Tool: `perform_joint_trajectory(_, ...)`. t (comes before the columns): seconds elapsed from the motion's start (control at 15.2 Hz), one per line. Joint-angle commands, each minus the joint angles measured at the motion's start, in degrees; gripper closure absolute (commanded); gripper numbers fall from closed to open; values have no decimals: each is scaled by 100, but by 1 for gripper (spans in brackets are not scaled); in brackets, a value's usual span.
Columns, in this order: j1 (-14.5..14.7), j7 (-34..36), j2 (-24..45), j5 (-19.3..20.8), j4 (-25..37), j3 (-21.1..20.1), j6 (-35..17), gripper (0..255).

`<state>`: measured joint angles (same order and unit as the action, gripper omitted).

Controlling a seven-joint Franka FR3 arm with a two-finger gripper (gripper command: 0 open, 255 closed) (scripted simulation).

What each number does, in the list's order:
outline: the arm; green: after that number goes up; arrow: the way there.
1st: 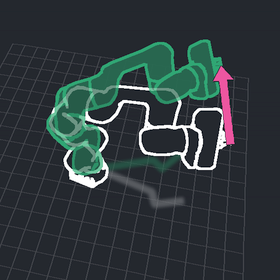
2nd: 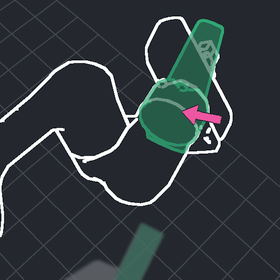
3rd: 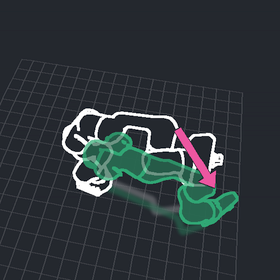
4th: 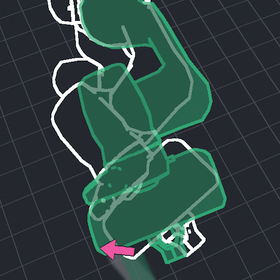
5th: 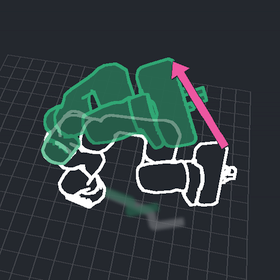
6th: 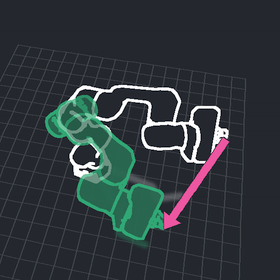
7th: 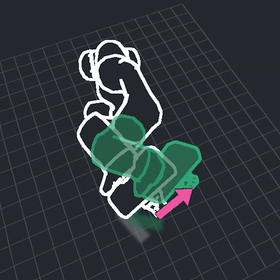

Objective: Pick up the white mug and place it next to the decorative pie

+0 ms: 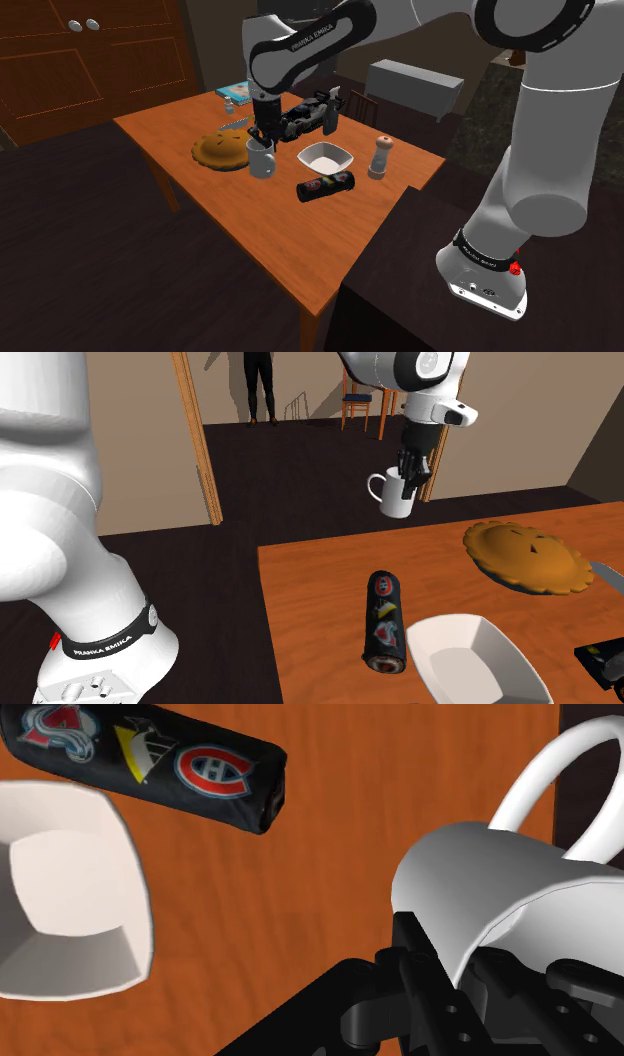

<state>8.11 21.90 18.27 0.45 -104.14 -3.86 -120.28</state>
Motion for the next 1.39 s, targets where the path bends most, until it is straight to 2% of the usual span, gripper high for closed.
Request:
perform_joint_trajectory(0.0, 81, 116, 391, 33, 591, -26, 199, 255)
perform_joint_trajectory(0.26, 286, 347, 1346, 109, 2090, -63, 744, 255)
perform_joint_trajectory(1.32, 299, 356, 1868, 144, 1663, -34, -205, 255)
